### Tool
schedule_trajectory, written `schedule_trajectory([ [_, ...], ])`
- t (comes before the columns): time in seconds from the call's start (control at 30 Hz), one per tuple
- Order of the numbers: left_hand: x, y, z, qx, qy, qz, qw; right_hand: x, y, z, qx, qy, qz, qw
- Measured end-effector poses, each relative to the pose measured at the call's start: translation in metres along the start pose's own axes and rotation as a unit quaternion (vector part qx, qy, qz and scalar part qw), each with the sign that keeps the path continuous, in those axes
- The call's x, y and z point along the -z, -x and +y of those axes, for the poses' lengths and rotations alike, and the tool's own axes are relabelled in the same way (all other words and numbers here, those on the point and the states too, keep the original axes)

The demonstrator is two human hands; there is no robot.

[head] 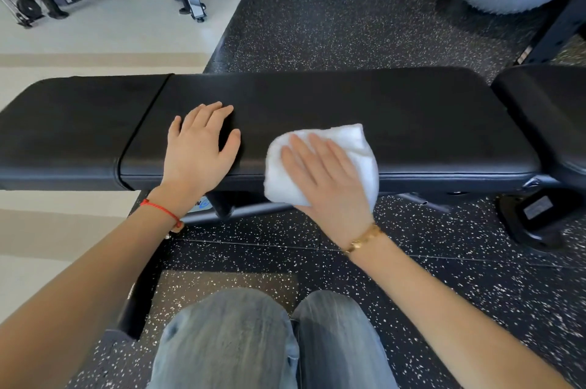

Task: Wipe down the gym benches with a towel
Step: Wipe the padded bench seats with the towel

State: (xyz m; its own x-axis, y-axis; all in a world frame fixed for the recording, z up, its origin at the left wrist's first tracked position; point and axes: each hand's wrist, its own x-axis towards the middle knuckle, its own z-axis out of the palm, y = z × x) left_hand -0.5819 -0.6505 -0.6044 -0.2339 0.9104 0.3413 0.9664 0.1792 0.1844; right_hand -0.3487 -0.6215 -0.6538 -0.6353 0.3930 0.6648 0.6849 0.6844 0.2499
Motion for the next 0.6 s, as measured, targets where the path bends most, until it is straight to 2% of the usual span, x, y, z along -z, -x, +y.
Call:
schedule_trajectory([
  [0.13,-0.001,-0.001,0.003,-0.001,-0.005,-0.005,1.0,0.02,0.048,0.068,-0.049,0.02,-0.032,0.998],
  [0.2,-0.002,-0.002,0.005,0.003,-0.004,-0.001,1.0,0.023,0.05,0.079,-0.071,0.018,-0.056,0.996],
  [0.27,-0.002,-0.002,0.007,0.001,-0.005,0.004,1.0,0.016,0.035,0.059,-0.077,0.014,-0.074,0.994],
  [0.43,-0.002,-0.002,0.004,0.004,-0.006,0.002,1.0,-0.013,-0.016,-0.018,-0.019,0.004,-0.049,0.999],
  [0.5,-0.002,-0.001,0.002,0.002,-0.003,0.001,1.0,-0.011,-0.016,-0.019,-0.006,-0.004,-0.026,1.0],
  [0.6,-0.002,0.0,0.001,0.0,0.001,0.005,1.0,0.002,0.012,0.018,0.0,-0.001,-0.01,1.0],
])
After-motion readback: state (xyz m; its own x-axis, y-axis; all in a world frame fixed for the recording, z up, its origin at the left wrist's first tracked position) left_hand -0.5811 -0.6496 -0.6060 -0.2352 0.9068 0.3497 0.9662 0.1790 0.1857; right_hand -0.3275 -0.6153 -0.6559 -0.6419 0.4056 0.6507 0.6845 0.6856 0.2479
